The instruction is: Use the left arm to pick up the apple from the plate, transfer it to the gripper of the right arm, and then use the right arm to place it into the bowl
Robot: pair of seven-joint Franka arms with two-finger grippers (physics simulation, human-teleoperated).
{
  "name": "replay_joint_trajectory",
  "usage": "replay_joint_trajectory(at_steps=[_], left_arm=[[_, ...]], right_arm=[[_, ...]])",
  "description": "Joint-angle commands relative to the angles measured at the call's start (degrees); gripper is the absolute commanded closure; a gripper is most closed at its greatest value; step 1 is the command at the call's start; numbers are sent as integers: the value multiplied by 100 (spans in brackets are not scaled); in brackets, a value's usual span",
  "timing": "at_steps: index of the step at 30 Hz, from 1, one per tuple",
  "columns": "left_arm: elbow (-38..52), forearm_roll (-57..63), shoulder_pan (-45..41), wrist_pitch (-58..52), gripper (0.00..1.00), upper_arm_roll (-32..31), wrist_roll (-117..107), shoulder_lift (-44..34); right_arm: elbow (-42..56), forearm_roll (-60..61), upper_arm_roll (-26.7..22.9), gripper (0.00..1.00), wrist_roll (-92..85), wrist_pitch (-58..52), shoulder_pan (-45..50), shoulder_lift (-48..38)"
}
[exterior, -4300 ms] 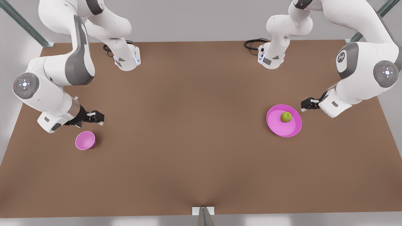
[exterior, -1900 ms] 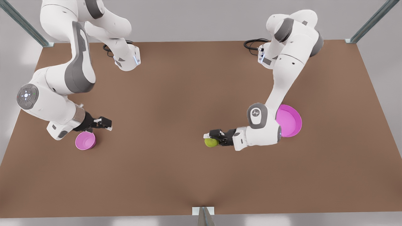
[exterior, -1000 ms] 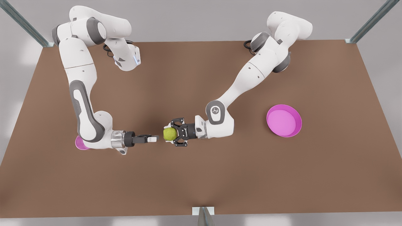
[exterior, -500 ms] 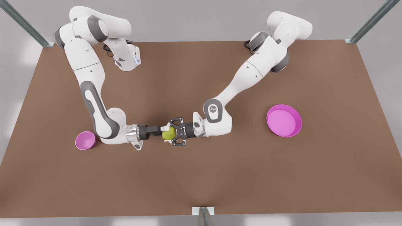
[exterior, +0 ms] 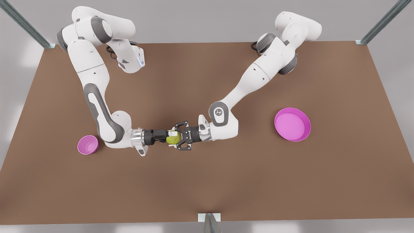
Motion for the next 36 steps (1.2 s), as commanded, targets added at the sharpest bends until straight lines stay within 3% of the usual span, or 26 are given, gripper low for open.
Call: replay_joint_trajectory(at_steps=[1, 11, 12, 13, 24, 29, 32, 33, 34, 36], left_arm=[[2, 19, 1, -41, 35, -2, 431, -10], [2, 19, -26, -32, 34, -2, 431, -1], [2, 19, -26, -23, 23, -2, 431, -1], [2, 19, -26, -23, 0, -2, 422, -10], [2, 19, -26, -23, 0, 7, 431, -1], [2, 19, -26, -23, 0, 16, 431, -10], [-6, 37, 18, -41, 0, 51, 352, -45], [-41, 124, 123, -32, 0, 112, -709, -168], [-155, 773, 124, -49, 0, 648, -2413, -467], [-1034, 4586, 668, -821, 0, 886, -6746, -1257]], right_arm=[[12, -3, 1, 30, -555, 22, -4, -6], [3, -12, -25, 33, -555, 22, -4, -14], [3, -30, -25, 33, -564, 14, -13, -15], [3, -30, -25, 33, -564, 22, -13, -15], [-14, -284, -43, 33, -564, -48, -312, -23], [-14, -1014, -52, 33, -529, -48, -865, -23], [135, -1576, -456, 33, -467, -4, -953, -41], [161, -1954, -456, 33, -467, -13, -1155, -41], [170, -2218, -456, 33, -467, -22, -1296, -50], [196, -2692, -456, 33, -485, -48, -1595, -67]])
